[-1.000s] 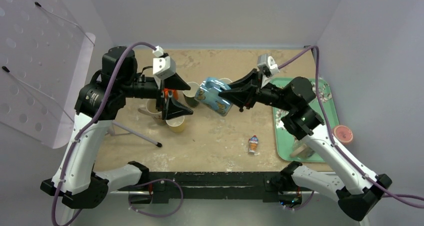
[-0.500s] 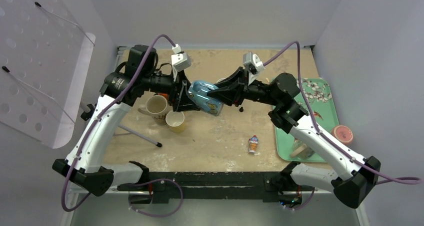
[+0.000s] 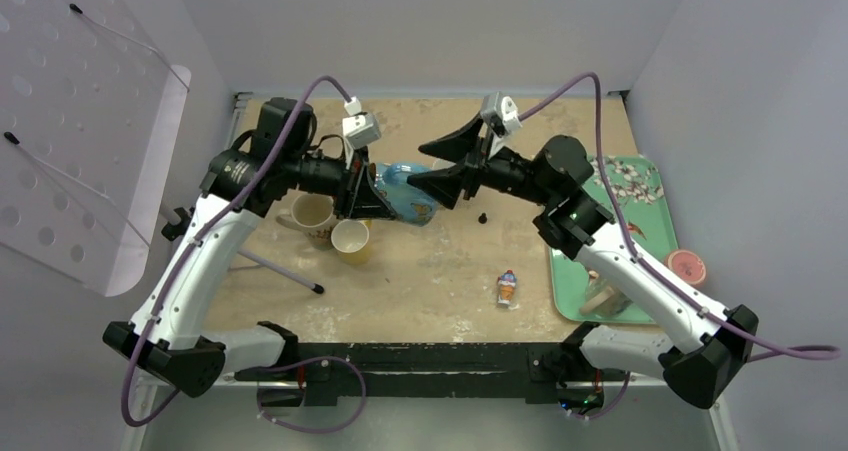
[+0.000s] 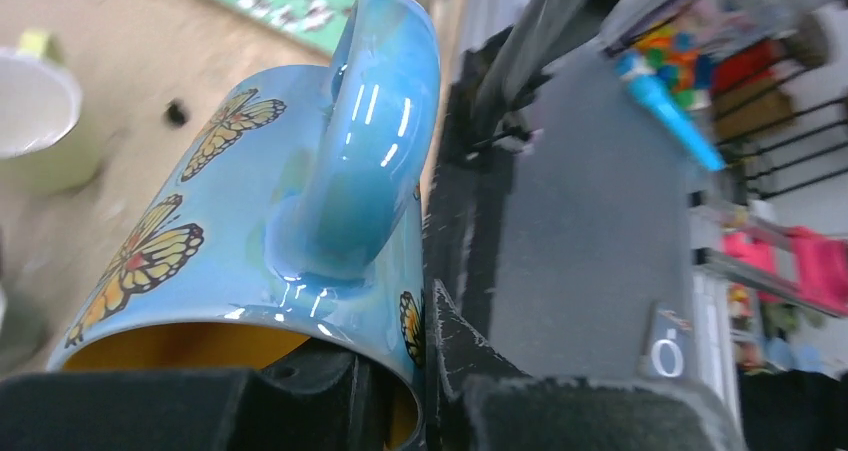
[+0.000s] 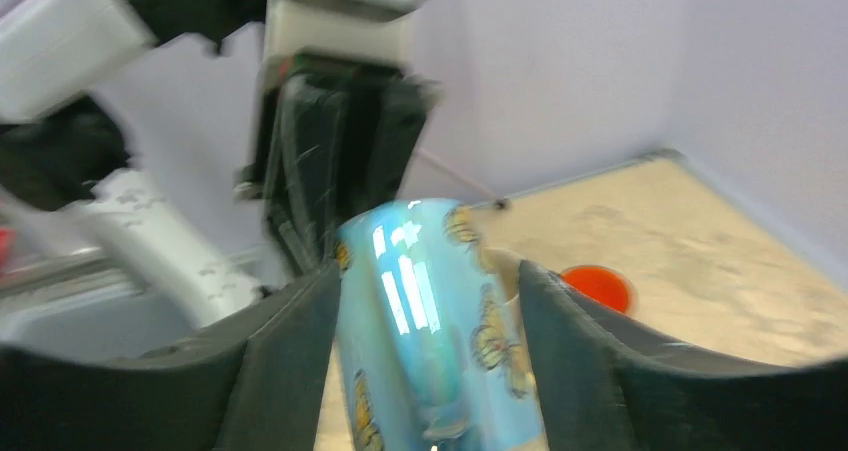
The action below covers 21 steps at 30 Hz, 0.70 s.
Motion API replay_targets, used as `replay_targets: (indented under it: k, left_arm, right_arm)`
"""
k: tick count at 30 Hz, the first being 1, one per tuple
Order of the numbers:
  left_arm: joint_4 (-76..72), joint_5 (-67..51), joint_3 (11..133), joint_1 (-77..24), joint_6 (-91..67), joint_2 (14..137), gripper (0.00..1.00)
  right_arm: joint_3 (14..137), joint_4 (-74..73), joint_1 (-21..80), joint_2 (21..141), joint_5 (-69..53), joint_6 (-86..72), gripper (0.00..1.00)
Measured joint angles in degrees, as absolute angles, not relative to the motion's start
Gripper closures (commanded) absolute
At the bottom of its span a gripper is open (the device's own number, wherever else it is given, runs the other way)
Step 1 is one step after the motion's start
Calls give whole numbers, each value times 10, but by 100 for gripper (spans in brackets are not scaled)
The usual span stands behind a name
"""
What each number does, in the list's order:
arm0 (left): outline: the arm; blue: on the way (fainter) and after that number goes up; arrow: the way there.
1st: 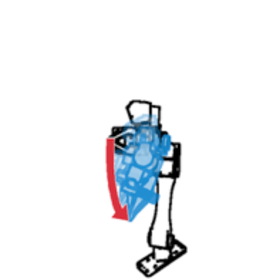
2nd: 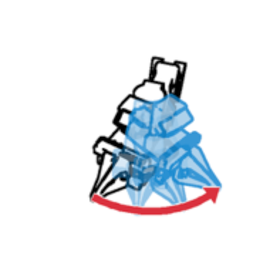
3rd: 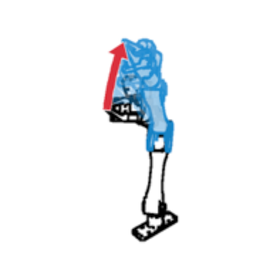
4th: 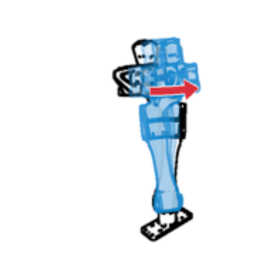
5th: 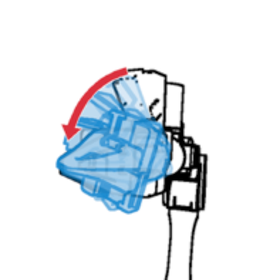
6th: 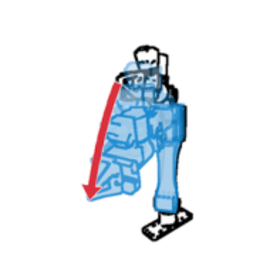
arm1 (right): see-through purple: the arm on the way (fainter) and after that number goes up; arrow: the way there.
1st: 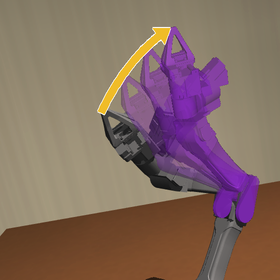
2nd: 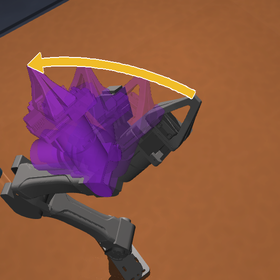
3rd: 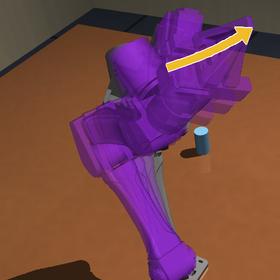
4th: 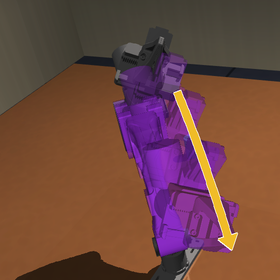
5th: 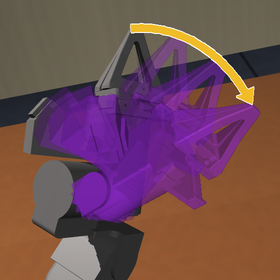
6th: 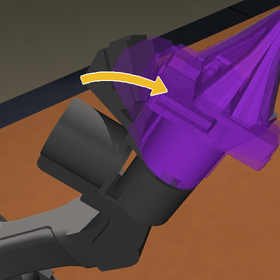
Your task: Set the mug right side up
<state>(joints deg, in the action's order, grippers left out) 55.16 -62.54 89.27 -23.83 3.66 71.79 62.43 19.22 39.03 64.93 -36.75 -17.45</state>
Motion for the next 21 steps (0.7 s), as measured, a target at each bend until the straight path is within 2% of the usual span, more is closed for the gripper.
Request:
replay_targets:
  k: [3,9,12,15,21]
  left_arm:
    - [582,-505,867,-250,87,701,100]
    - [638,-283,780,-289,189,702,100]
    - [660,-218,747,-349,217,722,100]
    - [659,-191,745,-387,226,759,100]
    - [627,-109,794,-409,234,888,100]
  right_arm:
    - [662,126,397,662,-259,-156,9]
    - [677,-32,354,644,29,-183,7]
    - [681,-114,253,645,127,-233,7]
    - [659,-156,159,642,192,-267,2]
    - [584,-203,23,625,275,-303,1]
